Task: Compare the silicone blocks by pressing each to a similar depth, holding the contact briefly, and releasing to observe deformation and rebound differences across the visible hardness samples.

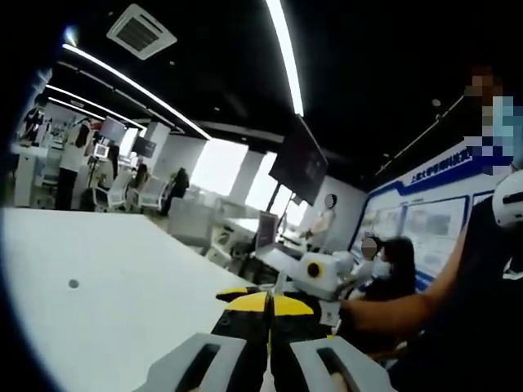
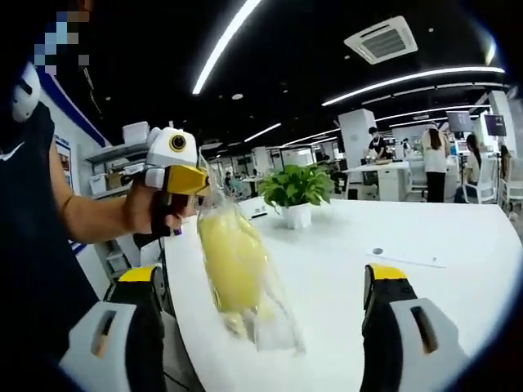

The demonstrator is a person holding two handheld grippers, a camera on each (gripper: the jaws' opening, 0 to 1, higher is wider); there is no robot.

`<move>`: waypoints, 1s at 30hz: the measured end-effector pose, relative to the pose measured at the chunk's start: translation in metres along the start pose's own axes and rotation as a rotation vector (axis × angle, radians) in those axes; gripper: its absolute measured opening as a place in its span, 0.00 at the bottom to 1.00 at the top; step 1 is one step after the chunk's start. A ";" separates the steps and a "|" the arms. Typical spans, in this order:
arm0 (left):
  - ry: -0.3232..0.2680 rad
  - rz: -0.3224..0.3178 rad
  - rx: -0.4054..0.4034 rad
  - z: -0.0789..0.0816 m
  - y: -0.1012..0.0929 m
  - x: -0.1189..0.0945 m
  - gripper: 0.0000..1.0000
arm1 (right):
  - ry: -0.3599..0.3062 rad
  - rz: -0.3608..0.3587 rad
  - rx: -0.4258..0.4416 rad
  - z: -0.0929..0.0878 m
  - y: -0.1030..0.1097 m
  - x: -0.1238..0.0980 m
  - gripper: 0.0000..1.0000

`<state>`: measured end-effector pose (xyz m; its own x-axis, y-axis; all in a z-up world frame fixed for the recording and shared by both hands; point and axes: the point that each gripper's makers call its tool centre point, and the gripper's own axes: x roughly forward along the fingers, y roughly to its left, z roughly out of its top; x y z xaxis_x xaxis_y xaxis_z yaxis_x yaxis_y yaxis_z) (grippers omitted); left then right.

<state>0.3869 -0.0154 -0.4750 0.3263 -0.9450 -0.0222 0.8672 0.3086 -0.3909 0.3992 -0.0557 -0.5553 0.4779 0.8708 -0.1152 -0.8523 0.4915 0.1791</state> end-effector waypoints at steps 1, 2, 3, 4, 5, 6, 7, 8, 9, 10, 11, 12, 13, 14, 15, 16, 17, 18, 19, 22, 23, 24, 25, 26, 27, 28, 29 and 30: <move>-0.004 0.004 -0.010 0.000 0.001 0.001 0.00 | -0.001 -0.013 -0.001 -0.001 -0.002 -0.003 0.96; -0.007 0.007 -0.019 0.000 0.002 0.002 0.00 | -0.003 -0.024 -0.002 -0.002 -0.006 -0.007 0.96; -0.009 0.010 -0.028 0.000 0.003 0.003 0.00 | -0.004 -0.040 0.006 -0.004 -0.009 -0.012 0.96; -0.011 0.018 -0.032 -0.001 0.004 0.004 0.00 | -0.008 -0.051 0.016 -0.006 -0.011 -0.015 0.96; -0.011 0.019 -0.031 -0.002 0.004 0.006 0.00 | -0.011 -0.064 0.030 -0.009 -0.014 -0.019 0.96; -0.012 0.023 -0.038 -0.003 0.005 0.008 0.00 | -0.012 -0.073 0.036 -0.011 -0.016 -0.022 0.96; -0.013 0.027 -0.039 -0.005 0.005 0.010 0.00 | -0.010 -0.097 0.041 -0.016 -0.020 -0.026 0.96; -0.012 0.029 -0.048 -0.007 0.006 0.012 0.00 | -0.006 -0.114 0.045 -0.020 -0.023 -0.029 0.96; -0.013 0.030 -0.051 -0.009 0.007 0.013 0.00 | 0.002 -0.132 0.047 -0.026 -0.025 -0.034 0.96; -0.013 0.034 -0.059 -0.012 0.008 0.014 0.00 | 0.013 -0.149 0.045 -0.030 -0.027 -0.037 0.96; -0.013 0.036 -0.063 -0.013 0.009 0.014 0.00 | 0.034 -0.166 0.041 -0.038 -0.029 -0.043 0.96; -0.013 0.040 -0.067 -0.016 0.011 0.015 0.00 | 0.041 -0.174 0.038 -0.042 -0.030 -0.046 0.96; -0.014 0.044 -0.072 -0.018 0.013 0.016 0.00 | 0.045 -0.190 0.023 -0.045 -0.031 -0.051 0.96; -0.015 0.047 -0.078 -0.020 0.014 0.017 0.00 | 0.052 -0.207 0.009 -0.050 -0.035 -0.055 0.96; -0.016 0.047 -0.084 -0.023 0.016 0.018 0.00 | 0.068 -0.218 0.006 -0.056 -0.036 -0.060 0.96; -0.015 0.049 -0.087 -0.025 0.017 0.019 0.00 | 0.072 -0.222 0.016 -0.062 -0.036 -0.064 0.96; -0.013 0.055 -0.093 -0.027 0.019 0.020 0.00 | 0.074 -0.226 0.017 -0.063 -0.036 -0.066 0.96; -0.012 0.057 -0.100 -0.029 0.020 0.020 0.00 | 0.073 -0.235 0.016 -0.067 -0.037 -0.069 0.96; -0.014 0.060 -0.107 -0.031 0.022 0.020 0.00 | 0.075 -0.243 0.012 -0.070 -0.037 -0.071 0.96; -0.024 0.089 -0.150 -0.039 0.032 0.020 0.00 | 0.088 -0.265 -0.003 -0.083 -0.038 -0.077 0.96; -0.027 0.091 -0.162 -0.041 0.033 0.020 0.00 | 0.091 -0.279 -0.005 -0.090 -0.039 -0.080 0.96; -0.034 0.090 -0.191 -0.045 0.036 0.020 0.00 | 0.098 -0.290 -0.006 -0.096 -0.041 -0.081 0.96; -0.037 0.094 -0.202 -0.047 0.038 0.020 0.00 | 0.125 -0.306 0.006 -0.106 -0.043 -0.085 0.96; -0.039 0.103 -0.210 -0.051 0.041 0.020 0.00 | 0.138 -0.310 0.021 -0.113 -0.043 -0.086 0.96; -0.037 0.110 -0.235 -0.055 0.043 0.020 0.00 | 0.145 -0.314 0.023 -0.119 -0.043 -0.088 0.96; -0.038 0.120 -0.246 -0.060 0.046 0.020 0.00 | 0.149 -0.321 0.019 -0.122 -0.043 -0.090 0.96; -0.038 0.124 -0.250 -0.063 0.047 0.020 0.00 | 0.154 -0.331 0.013 -0.125 -0.044 -0.092 0.96; -0.036 0.125 -0.256 -0.066 0.048 0.020 0.00 | 0.157 -0.337 0.010 -0.128 -0.044 -0.093 0.96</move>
<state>0.4099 -0.0269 -0.5551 0.4414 -0.8957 -0.0537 0.6976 0.3802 -0.6072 0.3651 -0.1603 -0.6772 0.6926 0.6477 -0.3176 -0.6498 0.7513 0.1152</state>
